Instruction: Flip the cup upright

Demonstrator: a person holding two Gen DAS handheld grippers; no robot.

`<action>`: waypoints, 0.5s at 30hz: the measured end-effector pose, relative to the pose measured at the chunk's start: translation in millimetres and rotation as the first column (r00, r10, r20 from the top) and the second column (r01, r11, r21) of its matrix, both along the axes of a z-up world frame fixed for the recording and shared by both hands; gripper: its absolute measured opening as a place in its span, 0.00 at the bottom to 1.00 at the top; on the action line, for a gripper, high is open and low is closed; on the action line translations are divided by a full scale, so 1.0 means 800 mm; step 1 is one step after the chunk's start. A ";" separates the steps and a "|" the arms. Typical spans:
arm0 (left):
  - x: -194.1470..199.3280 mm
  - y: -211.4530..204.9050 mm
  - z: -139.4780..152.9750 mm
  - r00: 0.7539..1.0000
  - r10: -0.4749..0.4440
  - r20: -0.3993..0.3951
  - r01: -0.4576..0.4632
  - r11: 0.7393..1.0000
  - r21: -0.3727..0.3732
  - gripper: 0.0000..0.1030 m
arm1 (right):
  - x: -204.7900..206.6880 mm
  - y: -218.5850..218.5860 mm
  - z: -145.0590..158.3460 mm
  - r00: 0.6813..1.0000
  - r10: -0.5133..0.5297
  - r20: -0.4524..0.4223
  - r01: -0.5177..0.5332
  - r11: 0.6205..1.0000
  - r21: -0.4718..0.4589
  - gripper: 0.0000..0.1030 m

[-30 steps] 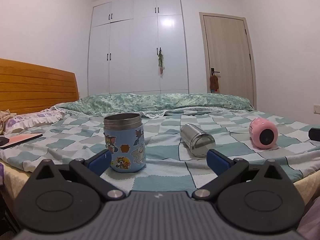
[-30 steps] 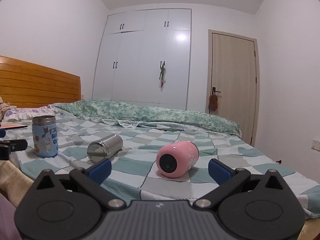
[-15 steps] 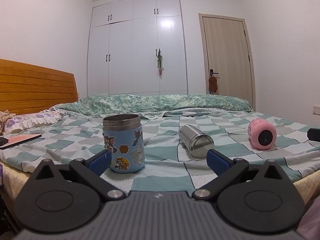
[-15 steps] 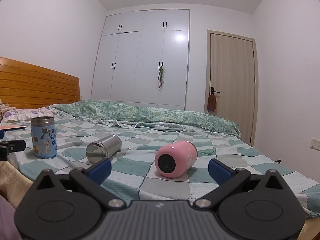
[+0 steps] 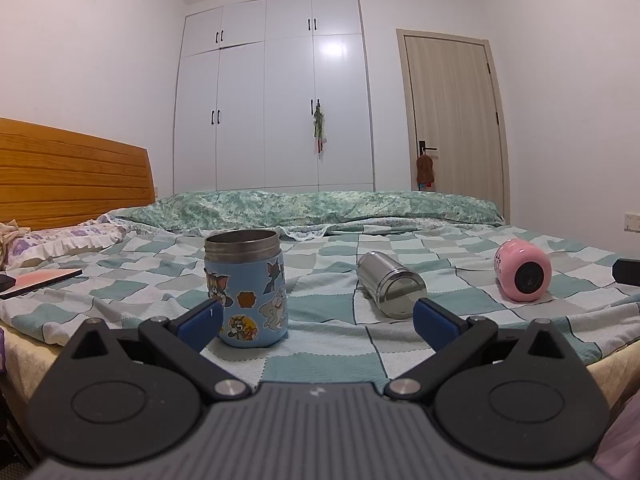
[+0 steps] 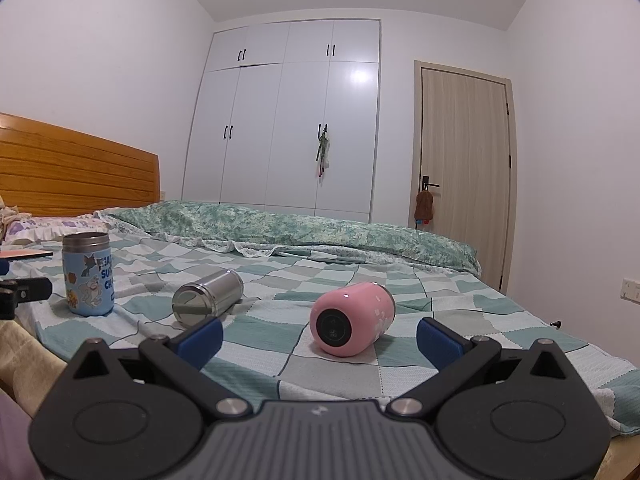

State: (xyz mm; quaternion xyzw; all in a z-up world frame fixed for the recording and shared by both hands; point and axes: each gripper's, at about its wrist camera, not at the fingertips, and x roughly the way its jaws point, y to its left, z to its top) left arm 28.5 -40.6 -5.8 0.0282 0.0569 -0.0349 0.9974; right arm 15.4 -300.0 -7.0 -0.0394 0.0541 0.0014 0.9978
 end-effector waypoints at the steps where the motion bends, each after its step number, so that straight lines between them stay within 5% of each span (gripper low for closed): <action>1: 0.000 0.000 0.000 1.000 0.000 0.000 0.000 1.000 0.000 1.00 | 0.000 0.000 0.000 1.000 0.000 0.000 0.000 1.000 0.000 1.00; 15: -0.002 -0.002 0.001 1.000 -0.017 0.000 0.017 1.000 -0.006 1.00 | 0.000 0.001 0.000 1.000 0.000 0.000 0.000 1.000 -0.002 1.00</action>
